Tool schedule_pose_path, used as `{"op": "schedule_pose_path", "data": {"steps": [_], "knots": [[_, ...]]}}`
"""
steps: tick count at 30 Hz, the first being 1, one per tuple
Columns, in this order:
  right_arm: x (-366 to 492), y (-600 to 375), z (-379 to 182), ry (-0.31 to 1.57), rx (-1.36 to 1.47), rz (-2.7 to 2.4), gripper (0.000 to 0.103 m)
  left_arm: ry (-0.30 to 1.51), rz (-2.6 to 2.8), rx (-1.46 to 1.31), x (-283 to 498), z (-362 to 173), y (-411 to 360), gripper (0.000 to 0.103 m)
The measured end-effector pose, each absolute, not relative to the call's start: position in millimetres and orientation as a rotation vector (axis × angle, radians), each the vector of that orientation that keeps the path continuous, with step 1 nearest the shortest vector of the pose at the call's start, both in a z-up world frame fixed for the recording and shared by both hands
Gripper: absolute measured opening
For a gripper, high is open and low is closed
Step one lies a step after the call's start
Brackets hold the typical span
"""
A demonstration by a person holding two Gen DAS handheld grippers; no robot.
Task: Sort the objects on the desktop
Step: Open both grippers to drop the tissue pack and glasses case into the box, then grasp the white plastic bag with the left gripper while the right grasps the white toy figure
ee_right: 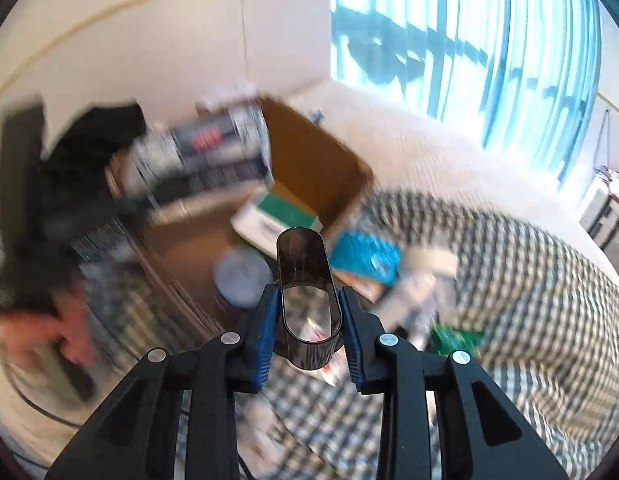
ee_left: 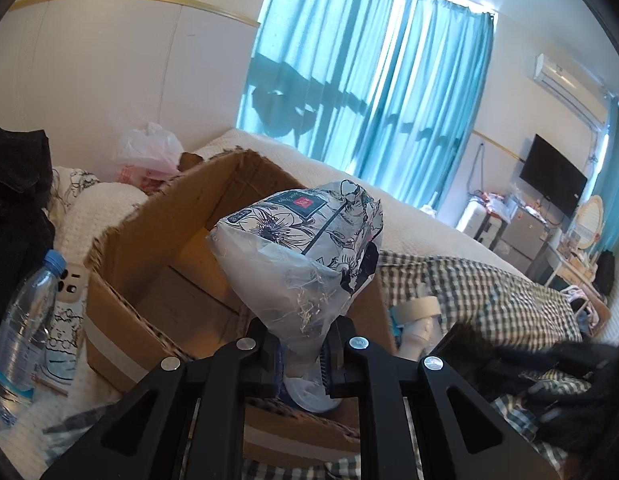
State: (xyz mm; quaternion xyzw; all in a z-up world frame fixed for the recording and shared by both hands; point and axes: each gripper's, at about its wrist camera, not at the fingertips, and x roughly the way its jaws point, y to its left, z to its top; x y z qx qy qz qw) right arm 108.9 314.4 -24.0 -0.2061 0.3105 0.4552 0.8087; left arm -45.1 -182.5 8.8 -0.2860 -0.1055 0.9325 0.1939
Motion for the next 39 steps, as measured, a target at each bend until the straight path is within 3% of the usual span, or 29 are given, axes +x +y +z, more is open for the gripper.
{"op": "schedule_pose_path", "data": {"steps": [8,11,13,14,16,18,25,39], "knots": [[133,377,-52,0.767,-0.324,1.034,0.027,-0.269,2.681,-0.803,-62,7,-188,0.013],[143,384,-62,0.774,-0.277,1.026,0.031,-0.253,2.68,-0.793,-61,7,-186,0.024],[148,379,-62,0.768,-0.237,1.007,0.041,-0.224,2.686,-0.764,-57,9,-182,0.054],[152,374,-58,0.767,-0.211,1.001,0.051,-0.21,2.711,-0.742,-53,11,-180,0.058],[159,363,-52,0.765,-0.165,1.006,0.06,-0.206,2.757,-0.712,-48,14,-181,0.078],[164,351,-44,0.753,-0.148,0.985,0.062,-0.241,2.761,-0.692,-46,16,-184,0.092],[164,311,-15,0.722,-0.215,0.907,0.062,-0.285,2.721,-0.688,-37,20,-185,0.101],[112,211,-26,0.803,-0.363,0.804,0.067,-0.134,2.445,-0.933,22,20,-132,0.103]]}}
